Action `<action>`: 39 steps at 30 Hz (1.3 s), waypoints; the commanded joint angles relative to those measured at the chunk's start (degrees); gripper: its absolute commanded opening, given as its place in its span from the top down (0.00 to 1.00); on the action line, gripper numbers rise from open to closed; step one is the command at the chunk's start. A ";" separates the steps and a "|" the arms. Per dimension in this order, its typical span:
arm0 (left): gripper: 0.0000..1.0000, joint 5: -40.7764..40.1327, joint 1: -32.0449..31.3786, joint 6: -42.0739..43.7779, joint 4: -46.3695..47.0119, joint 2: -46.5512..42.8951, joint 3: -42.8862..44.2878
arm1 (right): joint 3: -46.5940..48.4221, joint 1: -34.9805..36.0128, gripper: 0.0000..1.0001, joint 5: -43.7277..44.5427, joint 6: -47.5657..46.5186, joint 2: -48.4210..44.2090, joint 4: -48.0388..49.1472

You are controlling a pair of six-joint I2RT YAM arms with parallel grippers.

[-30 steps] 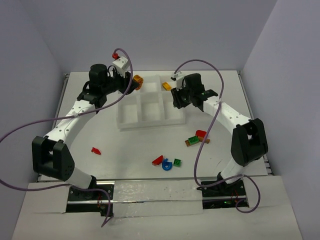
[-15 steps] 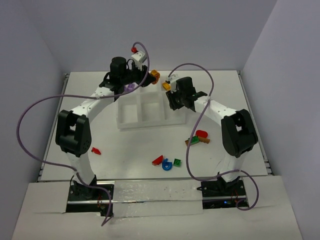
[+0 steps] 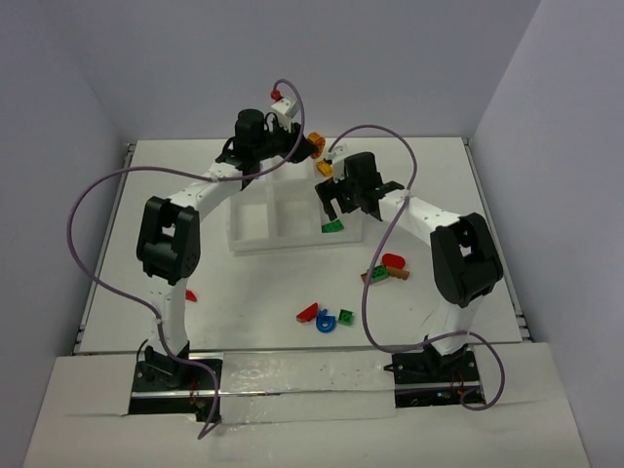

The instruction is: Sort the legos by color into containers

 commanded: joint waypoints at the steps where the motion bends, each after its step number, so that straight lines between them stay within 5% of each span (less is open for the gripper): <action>1: 0.95 -0.69 -0.38 -1.64 4.66 5.24 7.32 | -1.57 -1.04 0.00 -0.44 0.82 -10.11 0.86; 12: 0.82 -2.53 -1.64 -0.66 2.51 15.40 16.84 | -2.57 -10.96 0.00 -9.88 -1.36 -19.39 -12.17; 22: 0.44 -5.84 -2.49 1.52 0.62 17.46 18.72 | 0.92 -17.28 0.00 -16.16 -17.74 -18.48 -32.29; 32: 0.35 -4.44 -2.49 1.44 -1.94 13.86 22.80 | 2.47 -16.78 0.03 -20.91 -38.12 -19.92 -44.01; 39: 0.32 1.70 1.81 -7.77 -3.14 -0.30 19.26 | 4.18 -5.12 0.18 -16.22 -44.50 -15.42 -49.22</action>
